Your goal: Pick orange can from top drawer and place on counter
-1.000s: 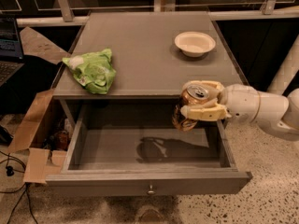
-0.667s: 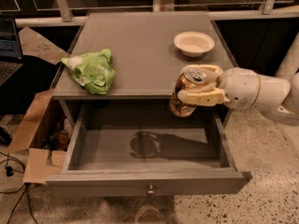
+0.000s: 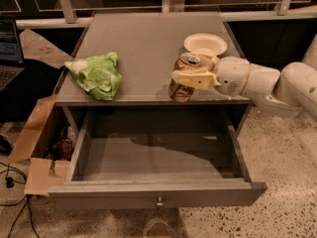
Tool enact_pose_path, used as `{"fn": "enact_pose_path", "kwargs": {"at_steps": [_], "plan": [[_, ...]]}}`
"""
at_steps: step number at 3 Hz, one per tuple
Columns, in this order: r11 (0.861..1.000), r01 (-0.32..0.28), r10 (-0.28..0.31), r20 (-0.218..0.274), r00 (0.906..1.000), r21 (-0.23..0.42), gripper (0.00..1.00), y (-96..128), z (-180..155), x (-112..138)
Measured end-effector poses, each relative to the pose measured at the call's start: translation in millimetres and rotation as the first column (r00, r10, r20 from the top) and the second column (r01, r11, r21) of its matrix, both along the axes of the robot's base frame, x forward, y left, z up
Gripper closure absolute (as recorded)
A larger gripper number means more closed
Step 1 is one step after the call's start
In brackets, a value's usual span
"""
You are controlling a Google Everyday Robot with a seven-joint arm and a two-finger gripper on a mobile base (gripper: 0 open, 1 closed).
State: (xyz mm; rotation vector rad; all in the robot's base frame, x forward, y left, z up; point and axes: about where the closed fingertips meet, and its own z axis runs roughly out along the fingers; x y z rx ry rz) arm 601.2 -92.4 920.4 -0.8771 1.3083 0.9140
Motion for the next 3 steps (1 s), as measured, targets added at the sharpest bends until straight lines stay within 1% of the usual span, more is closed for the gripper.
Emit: {"fn": "enact_pose_path", "kwargs": {"at_steps": [1, 2, 3], "plan": [[1.0, 0.0, 0.0, 0.0, 1.0, 0.0, 1.0, 0, 0, 0], [0.999, 0.015, -0.016, 0.024, 0.9996, 0.036, 1.0, 1, 5, 9], [0.999, -0.006, 0.003, 0.056, 0.9984, 0.039, 1.0, 5, 15, 30]]}}
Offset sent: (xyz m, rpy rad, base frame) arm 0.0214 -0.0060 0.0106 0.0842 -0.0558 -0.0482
